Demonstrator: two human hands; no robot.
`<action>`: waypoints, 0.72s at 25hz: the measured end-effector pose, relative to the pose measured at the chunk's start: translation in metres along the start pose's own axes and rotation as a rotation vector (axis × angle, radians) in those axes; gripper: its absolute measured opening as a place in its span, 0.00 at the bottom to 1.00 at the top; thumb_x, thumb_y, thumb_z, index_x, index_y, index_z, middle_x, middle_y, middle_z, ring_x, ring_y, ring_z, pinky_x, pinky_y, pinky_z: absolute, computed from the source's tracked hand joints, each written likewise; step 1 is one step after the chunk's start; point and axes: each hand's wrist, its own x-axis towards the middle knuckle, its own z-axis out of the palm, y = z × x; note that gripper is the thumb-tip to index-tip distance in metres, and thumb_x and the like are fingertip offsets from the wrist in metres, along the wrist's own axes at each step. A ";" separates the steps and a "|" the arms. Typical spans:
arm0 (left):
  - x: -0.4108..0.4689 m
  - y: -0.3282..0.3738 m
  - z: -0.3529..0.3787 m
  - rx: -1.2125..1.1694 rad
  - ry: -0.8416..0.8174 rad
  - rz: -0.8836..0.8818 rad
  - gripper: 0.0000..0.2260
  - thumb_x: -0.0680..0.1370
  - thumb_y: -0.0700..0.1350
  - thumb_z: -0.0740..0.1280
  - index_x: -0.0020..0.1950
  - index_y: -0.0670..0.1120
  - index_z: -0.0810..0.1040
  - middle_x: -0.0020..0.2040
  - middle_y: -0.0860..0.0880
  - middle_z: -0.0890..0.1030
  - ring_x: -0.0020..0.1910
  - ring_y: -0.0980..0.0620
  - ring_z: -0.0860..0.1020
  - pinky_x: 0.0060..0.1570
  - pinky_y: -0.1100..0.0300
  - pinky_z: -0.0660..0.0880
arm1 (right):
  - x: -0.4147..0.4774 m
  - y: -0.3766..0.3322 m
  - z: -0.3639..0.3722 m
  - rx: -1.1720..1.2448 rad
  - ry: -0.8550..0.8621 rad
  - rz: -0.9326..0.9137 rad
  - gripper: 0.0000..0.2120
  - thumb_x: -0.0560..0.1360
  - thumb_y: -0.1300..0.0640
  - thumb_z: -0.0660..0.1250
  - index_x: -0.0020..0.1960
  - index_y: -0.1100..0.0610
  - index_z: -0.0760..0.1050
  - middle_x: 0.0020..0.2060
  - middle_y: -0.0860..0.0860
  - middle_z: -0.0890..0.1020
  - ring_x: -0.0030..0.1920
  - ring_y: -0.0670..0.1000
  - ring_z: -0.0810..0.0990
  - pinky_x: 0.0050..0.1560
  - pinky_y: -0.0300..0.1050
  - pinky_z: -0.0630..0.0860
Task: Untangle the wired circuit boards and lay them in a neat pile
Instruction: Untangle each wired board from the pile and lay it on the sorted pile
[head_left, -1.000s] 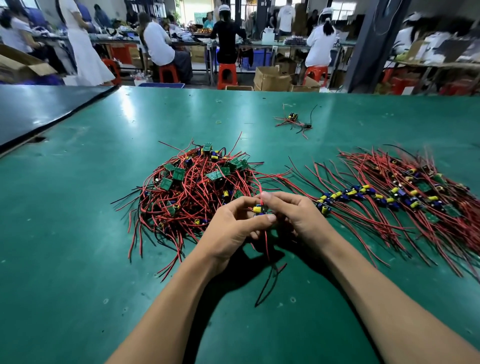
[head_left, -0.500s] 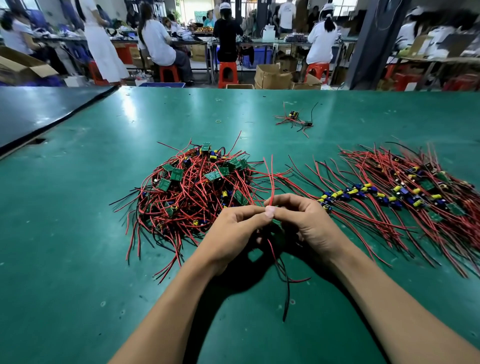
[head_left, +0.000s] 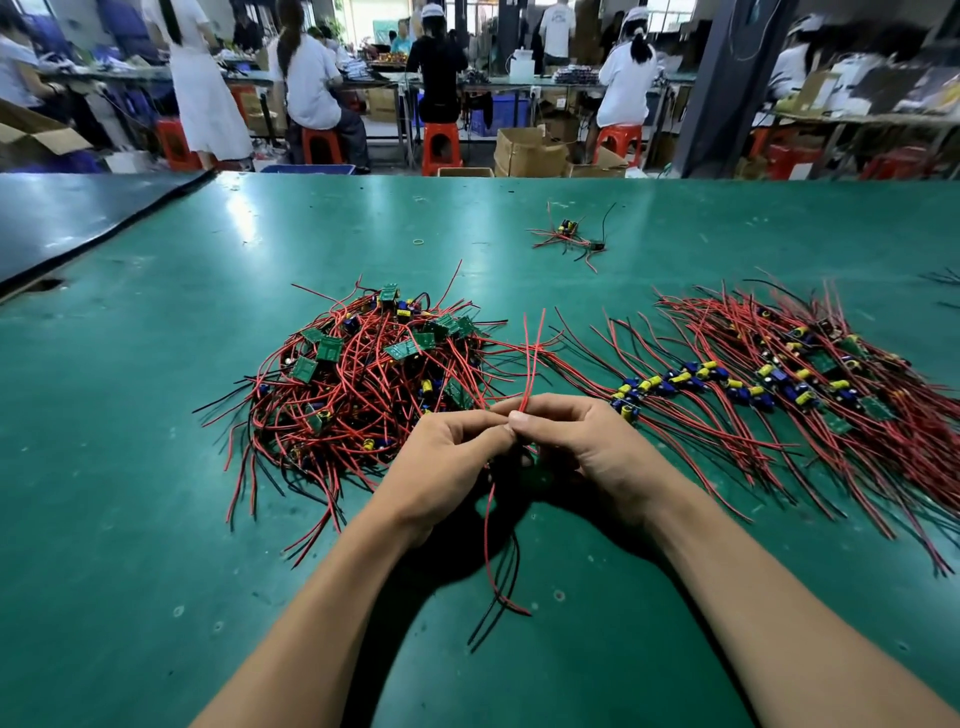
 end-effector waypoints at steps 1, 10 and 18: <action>0.000 0.000 0.000 -0.001 0.007 -0.017 0.09 0.78 0.38 0.66 0.44 0.42 0.86 0.43 0.50 0.86 0.40 0.57 0.82 0.42 0.64 0.77 | 0.001 0.001 0.000 0.001 0.027 -0.020 0.10 0.74 0.60 0.73 0.55 0.61 0.83 0.45 0.60 0.84 0.38 0.54 0.83 0.38 0.44 0.80; 0.000 0.004 0.001 0.041 -0.064 -0.091 0.07 0.78 0.40 0.68 0.44 0.41 0.85 0.37 0.44 0.85 0.36 0.50 0.79 0.40 0.59 0.74 | 0.015 0.004 -0.016 -0.364 0.486 -0.409 0.06 0.72 0.62 0.76 0.38 0.53 0.84 0.41 0.47 0.86 0.44 0.42 0.82 0.50 0.33 0.74; 0.001 0.007 0.000 0.046 -0.115 -0.078 0.08 0.77 0.38 0.67 0.42 0.39 0.85 0.35 0.44 0.84 0.35 0.52 0.80 0.39 0.65 0.76 | 0.024 0.001 -0.032 -0.390 0.796 -0.559 0.06 0.72 0.59 0.77 0.40 0.51 0.82 0.40 0.51 0.84 0.40 0.45 0.79 0.47 0.39 0.76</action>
